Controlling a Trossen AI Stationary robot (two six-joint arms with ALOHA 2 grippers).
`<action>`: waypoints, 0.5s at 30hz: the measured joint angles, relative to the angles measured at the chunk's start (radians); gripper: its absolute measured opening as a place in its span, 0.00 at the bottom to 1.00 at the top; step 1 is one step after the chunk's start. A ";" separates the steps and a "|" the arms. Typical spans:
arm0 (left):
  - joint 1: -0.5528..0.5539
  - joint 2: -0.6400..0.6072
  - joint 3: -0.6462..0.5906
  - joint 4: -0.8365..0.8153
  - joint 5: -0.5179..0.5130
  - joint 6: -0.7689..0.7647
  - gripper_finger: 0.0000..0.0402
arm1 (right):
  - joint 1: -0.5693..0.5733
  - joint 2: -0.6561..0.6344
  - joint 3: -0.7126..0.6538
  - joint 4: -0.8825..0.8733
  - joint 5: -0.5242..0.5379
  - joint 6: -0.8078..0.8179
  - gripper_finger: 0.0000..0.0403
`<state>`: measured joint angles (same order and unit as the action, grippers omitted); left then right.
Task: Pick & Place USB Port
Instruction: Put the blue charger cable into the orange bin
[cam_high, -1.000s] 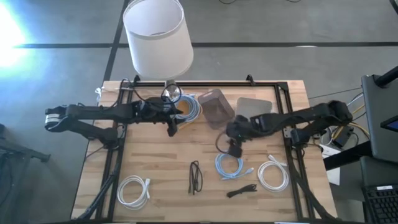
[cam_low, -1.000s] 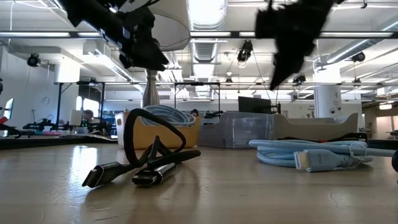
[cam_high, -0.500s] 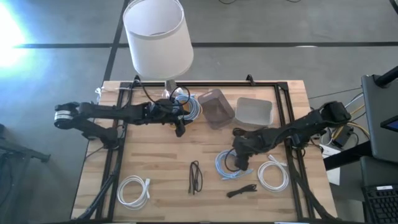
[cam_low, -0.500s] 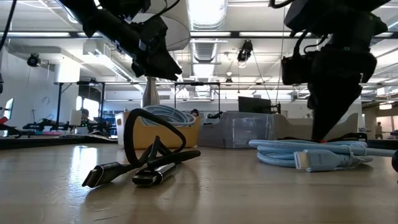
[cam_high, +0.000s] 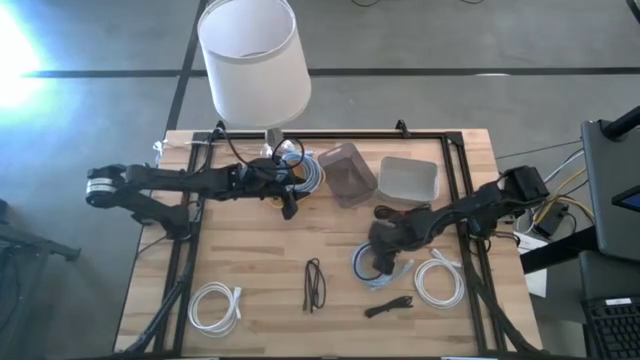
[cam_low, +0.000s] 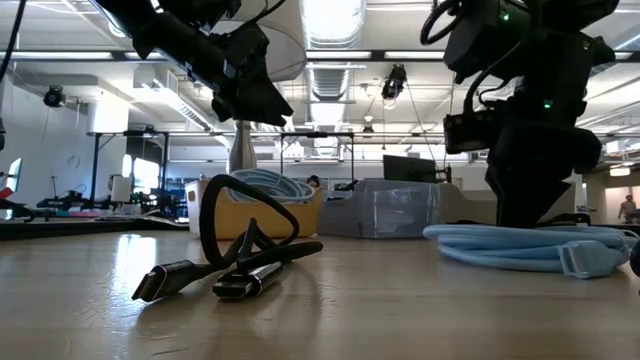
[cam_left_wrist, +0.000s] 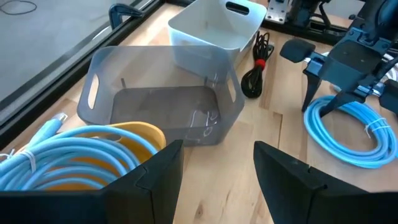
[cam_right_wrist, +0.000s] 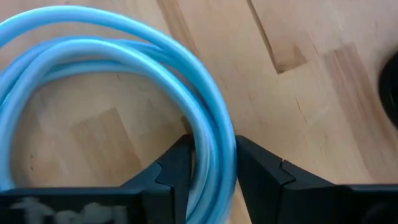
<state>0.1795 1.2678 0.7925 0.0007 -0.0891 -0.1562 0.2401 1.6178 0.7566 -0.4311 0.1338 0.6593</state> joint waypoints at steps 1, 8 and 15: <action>0.000 0.000 0.000 0.000 0.000 -0.001 0.50 | 0.000 0.001 0.004 0.000 0.001 -0.018 0.27; 0.000 0.001 0.000 0.012 0.067 -0.112 0.50 | -0.002 -0.031 0.056 0.021 0.167 -0.093 0.13; -0.001 0.003 -0.005 0.055 0.202 -0.177 0.50 | -0.003 -0.042 0.179 0.024 0.396 -0.314 0.04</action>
<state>0.1787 1.2713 0.7872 0.0559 0.1129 -0.3330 0.2375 1.5753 0.9357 -0.4069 0.5298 0.3455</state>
